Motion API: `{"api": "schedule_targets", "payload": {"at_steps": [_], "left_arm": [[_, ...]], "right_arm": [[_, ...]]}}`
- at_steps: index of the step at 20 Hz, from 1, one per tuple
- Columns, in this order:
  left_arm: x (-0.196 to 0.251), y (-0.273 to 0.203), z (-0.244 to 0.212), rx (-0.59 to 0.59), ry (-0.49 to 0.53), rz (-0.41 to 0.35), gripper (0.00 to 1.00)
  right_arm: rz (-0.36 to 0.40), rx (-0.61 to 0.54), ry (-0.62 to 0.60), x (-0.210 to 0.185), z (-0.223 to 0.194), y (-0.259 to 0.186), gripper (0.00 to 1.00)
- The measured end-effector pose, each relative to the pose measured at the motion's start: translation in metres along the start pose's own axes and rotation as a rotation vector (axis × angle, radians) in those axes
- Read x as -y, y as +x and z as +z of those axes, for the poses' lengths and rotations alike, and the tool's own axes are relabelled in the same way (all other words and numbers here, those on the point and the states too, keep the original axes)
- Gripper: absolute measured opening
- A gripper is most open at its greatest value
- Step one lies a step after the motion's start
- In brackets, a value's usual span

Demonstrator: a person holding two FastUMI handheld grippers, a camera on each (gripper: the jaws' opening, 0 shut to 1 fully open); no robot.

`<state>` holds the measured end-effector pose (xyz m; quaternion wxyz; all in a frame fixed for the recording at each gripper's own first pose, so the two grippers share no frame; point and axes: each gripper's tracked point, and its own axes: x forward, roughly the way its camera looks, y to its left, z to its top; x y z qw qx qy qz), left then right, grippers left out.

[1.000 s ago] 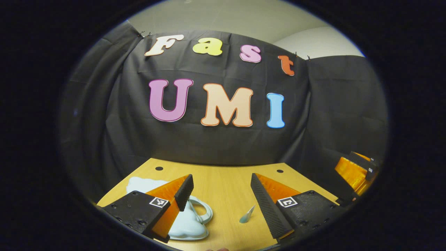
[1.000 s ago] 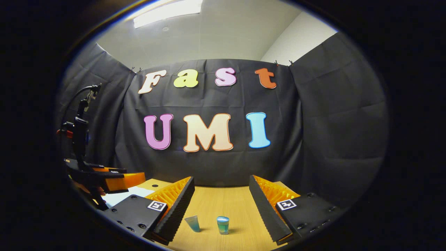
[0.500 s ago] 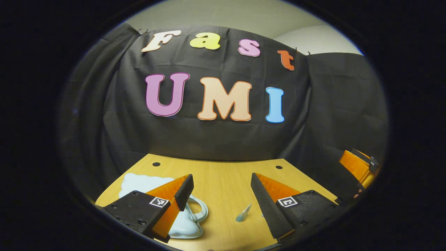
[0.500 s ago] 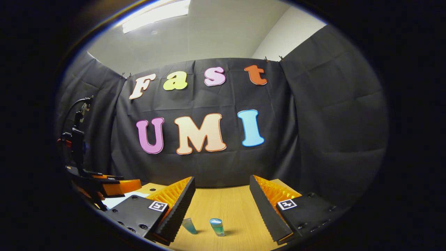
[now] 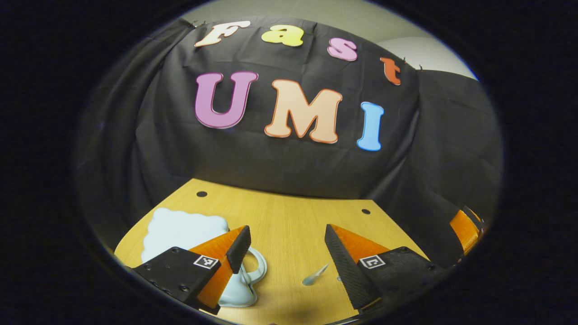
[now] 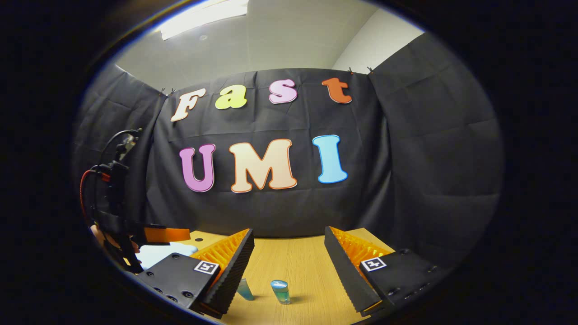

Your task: First open the suitcase, pack the skin care products into it, and then close the suitcase.

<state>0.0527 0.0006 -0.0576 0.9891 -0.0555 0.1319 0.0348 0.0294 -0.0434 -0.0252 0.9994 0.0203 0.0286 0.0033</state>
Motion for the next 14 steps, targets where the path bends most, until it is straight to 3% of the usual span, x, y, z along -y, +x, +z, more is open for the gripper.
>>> {"api": "schedule_targets", "payload": {"at_steps": [5,8,14], "left_arm": [[-0.002,0.029,-0.039,-0.257,-0.003,-0.029,0.98],[-0.01,0.048,-0.059,-0.394,-0.069,-0.016,0.98],[-0.043,0.084,-0.092,-0.584,-0.118,0.097,0.95]], "right_arm": [[0.047,-0.037,-0.024,-0.01,-0.015,0.006,0.98],[0.083,-0.079,-0.013,-0.019,-0.03,0.006,0.98],[0.135,-0.116,-0.024,-0.031,-0.045,0.009,0.98]]}}
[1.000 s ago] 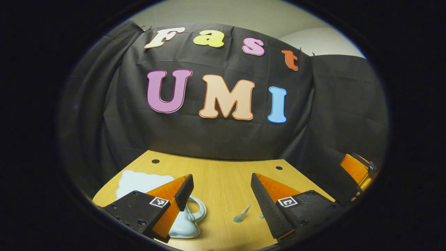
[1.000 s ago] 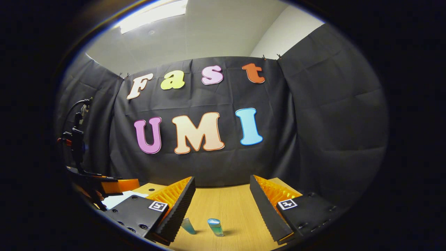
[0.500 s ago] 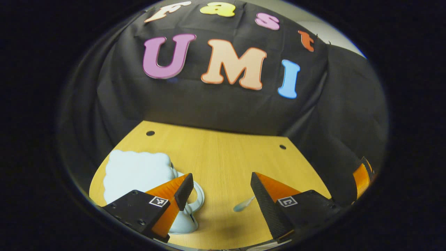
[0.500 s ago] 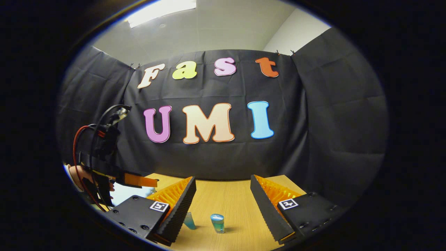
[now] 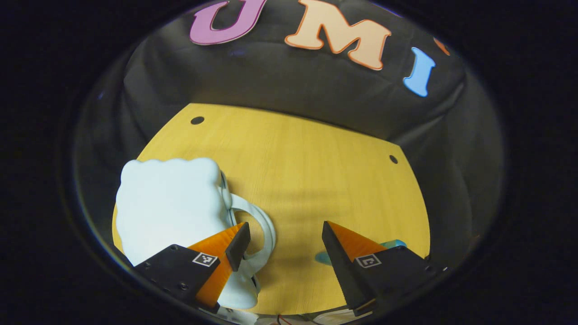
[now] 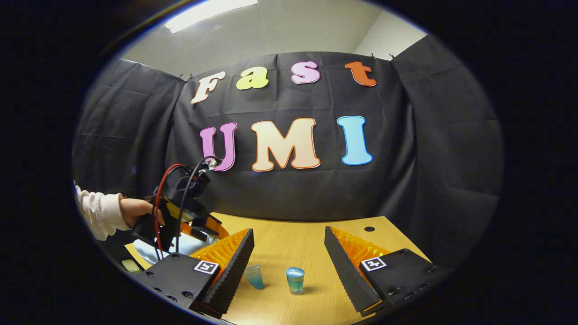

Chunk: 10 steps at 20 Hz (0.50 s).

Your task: First open the suitcase, pack the skin care products into it, and then close the suitcase.

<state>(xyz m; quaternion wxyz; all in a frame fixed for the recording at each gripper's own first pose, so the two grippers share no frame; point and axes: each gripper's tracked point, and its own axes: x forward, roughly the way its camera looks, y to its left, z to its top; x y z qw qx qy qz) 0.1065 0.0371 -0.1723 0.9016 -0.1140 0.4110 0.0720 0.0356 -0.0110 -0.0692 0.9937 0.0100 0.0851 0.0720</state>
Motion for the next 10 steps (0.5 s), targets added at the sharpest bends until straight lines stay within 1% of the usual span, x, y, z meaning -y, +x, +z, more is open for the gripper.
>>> {"api": "schedule_targets", "payload": {"at_steps": [3,4,5,7,9,10], "left_arm": [[-0.007,0.019,-0.007,-0.086,-0.007,0.04,0.95],[-0.009,0.024,-0.008,-0.109,-0.01,0.051,0.91],[-0.011,0.028,-0.01,-0.129,-0.015,0.062,0.95],[-0.015,0.04,-0.014,-0.175,-0.018,0.088,0.95],[-0.02,0.051,-0.02,-0.219,-0.025,0.117,0.93],[-0.023,0.055,-0.022,-0.244,-0.033,0.137,0.89]], "right_arm": [[0.009,-0.019,0.006,0.001,-0.006,0.003,0.98],[0.01,-0.029,0.011,0.001,-0.01,0.004,0.98],[0.009,-0.04,0.015,0.003,-0.013,0.005,0.98],[0.005,-0.057,0.024,0.008,-0.017,0.006,0.98],[0.0,-0.065,0.035,0.011,-0.018,0.007,0.98],[-0.002,-0.067,0.041,0.013,-0.019,0.007,0.98]]}}
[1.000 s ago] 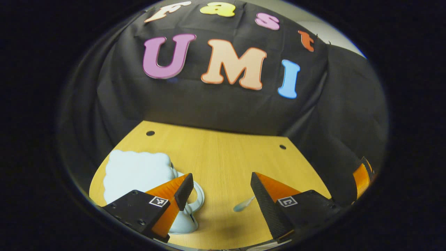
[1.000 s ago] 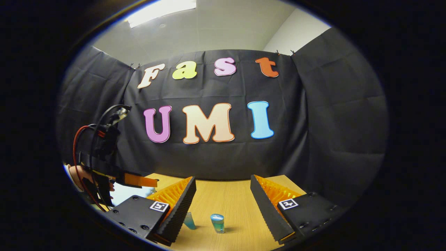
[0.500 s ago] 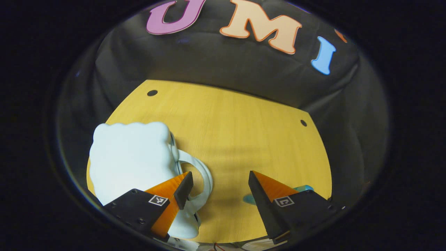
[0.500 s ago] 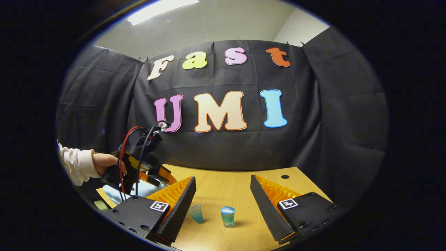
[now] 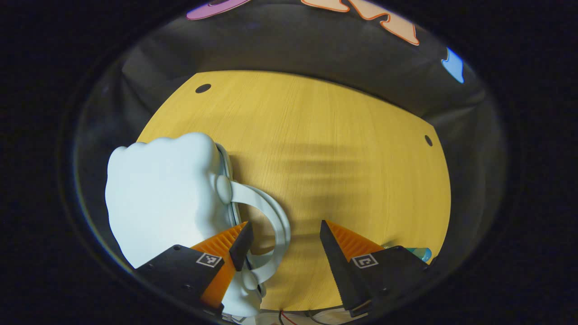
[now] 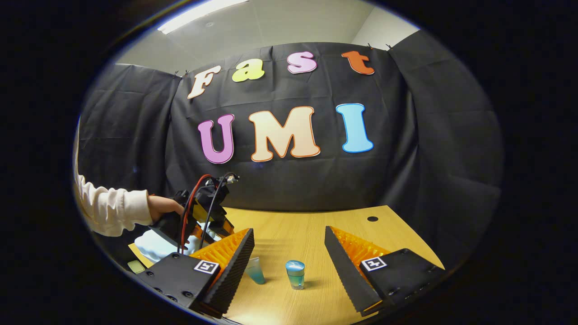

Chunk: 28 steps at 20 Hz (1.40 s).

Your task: First open the suitcase, pack the skin care products into it, and then close the suitcase.

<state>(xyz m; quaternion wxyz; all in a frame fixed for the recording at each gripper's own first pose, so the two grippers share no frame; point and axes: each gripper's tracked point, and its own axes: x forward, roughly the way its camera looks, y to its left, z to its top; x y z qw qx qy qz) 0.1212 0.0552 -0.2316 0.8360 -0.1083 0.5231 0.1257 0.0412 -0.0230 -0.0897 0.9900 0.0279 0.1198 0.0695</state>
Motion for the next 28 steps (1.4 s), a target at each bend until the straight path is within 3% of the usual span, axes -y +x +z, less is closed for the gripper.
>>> {"api": "schedule_targets", "payload": {"at_steps": [2,3,4,7,9,10,11,12,17,21,28], "left_arm": [[-0.003,0.01,-0.001,-0.024,-0.017,0.03,0.78],[-0.004,0.015,-0.003,-0.035,-0.021,0.039,0.79],[-0.005,0.019,-0.004,-0.047,-0.026,0.046,0.7],[-0.012,0.026,-0.007,-0.076,-0.025,0.092,0.64],[-0.019,0.031,-0.007,-0.082,-0.022,0.127,0.56],[-0.022,0.033,-0.009,-0.092,-0.023,0.141,0.47],[-0.023,0.036,-0.012,-0.102,-0.029,0.145,0.46],[-0.023,0.038,-0.013,-0.11,-0.039,0.144,0.36],[-0.017,0.051,-0.017,-0.138,-0.052,0.131,0.28],[-0.014,0.056,-0.017,-0.152,-0.046,0.123,0.14],[-0.007,0.045,-0.011,-0.093,-0.12,0.009,0.06]], "right_arm": [[-0.007,-0.003,0.008,0.004,-0.002,-0.001,0.98],[-0.011,-0.004,0.009,0.006,-0.002,-0.001,0.98],[-0.014,-0.007,0.01,0.008,-0.003,-0.001,0.98],[-0.019,-0.011,0.013,0.012,-0.005,-0.002,0.98],[-0.027,-0.013,0.013,0.016,-0.006,-0.003,0.98],[-0.032,-0.013,0.014,0.018,-0.007,-0.004,0.98],[-0.036,-0.015,0.018,0.021,-0.008,-0.004,0.98],[-0.041,-0.017,0.022,0.022,-0.008,-0.005,0.98],[-0.052,-0.022,0.034,0.028,-0.01,-0.006,0.98],[-0.054,-0.026,0.019,0.027,-0.012,-0.008,0.98],[-0.037,-0.033,0.017,0.021,-0.014,-0.008,0.98]]}}
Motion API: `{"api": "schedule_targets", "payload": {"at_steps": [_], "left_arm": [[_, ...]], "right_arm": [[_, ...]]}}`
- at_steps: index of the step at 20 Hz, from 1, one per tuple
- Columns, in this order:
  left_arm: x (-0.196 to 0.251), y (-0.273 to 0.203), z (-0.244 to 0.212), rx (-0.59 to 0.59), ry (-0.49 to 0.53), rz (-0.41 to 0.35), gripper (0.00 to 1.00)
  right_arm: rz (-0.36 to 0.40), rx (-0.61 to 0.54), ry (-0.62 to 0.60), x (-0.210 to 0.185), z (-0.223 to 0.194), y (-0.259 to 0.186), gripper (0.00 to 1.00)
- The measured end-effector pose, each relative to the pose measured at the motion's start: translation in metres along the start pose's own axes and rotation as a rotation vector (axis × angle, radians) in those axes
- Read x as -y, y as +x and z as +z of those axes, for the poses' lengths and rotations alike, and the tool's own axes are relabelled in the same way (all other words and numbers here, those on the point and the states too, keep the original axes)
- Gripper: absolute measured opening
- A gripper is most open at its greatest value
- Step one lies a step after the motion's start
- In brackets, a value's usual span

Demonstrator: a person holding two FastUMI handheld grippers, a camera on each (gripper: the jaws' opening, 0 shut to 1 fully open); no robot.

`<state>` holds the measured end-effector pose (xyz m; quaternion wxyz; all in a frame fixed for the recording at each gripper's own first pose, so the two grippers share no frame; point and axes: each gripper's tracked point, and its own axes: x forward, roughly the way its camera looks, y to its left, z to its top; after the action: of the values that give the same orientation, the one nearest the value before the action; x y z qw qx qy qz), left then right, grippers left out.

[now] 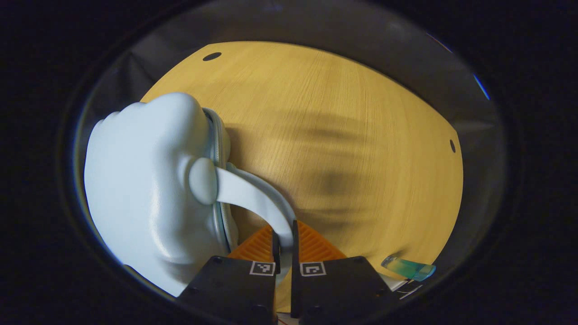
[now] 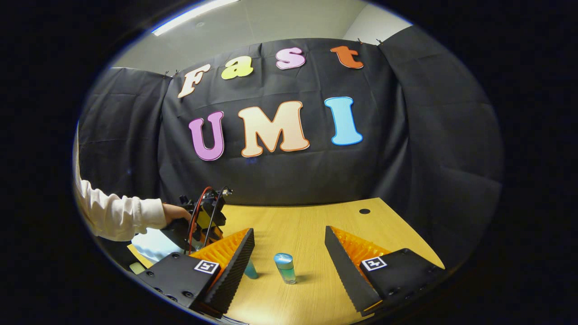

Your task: First open the suitcase, pack the skin care products into it, and then close the suitcase.

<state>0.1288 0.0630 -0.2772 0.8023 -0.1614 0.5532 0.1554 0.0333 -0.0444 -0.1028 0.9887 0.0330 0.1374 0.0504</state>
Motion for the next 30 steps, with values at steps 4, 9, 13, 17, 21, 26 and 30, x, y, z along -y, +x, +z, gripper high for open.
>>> {"api": "schedule_targets", "payload": {"at_steps": [4,9,13,17,21,26,30], "left_arm": [[0.009,-0.025,0.007,0.042,-0.036,-0.07,0.05],[0.007,-0.084,0.022,0.128,-0.064,-0.156,0.05],[-0.008,-0.143,0.031,0.209,-0.106,-0.22,0.05],[-0.039,-0.2,0.04,0.29,-0.158,-0.268,0.05],[-0.098,-0.25,0.054,0.396,-0.208,-0.251,0.04],[-0.177,-0.287,0.06,0.479,-0.31,-0.235,0.05],[-0.24,-0.296,0.056,0.518,-0.339,-0.16,0.05]], "right_arm": [[0.022,0.0,-0.005,-0.01,0.0,-0.003,0.98],[0.072,0.005,-0.001,-0.031,-0.002,-0.004,0.98],[0.123,0.015,0.008,-0.049,-0.002,-0.005,0.98],[0.174,0.016,0.029,-0.067,-0.002,-0.001,0.98],[0.214,0.016,0.048,-0.086,-0.001,0.001,0.96],[0.24,0.02,0.047,-0.106,-0.001,0.004,0.98],[0.248,0.024,0.053,-0.126,0.0,0.004,0.96]]}}
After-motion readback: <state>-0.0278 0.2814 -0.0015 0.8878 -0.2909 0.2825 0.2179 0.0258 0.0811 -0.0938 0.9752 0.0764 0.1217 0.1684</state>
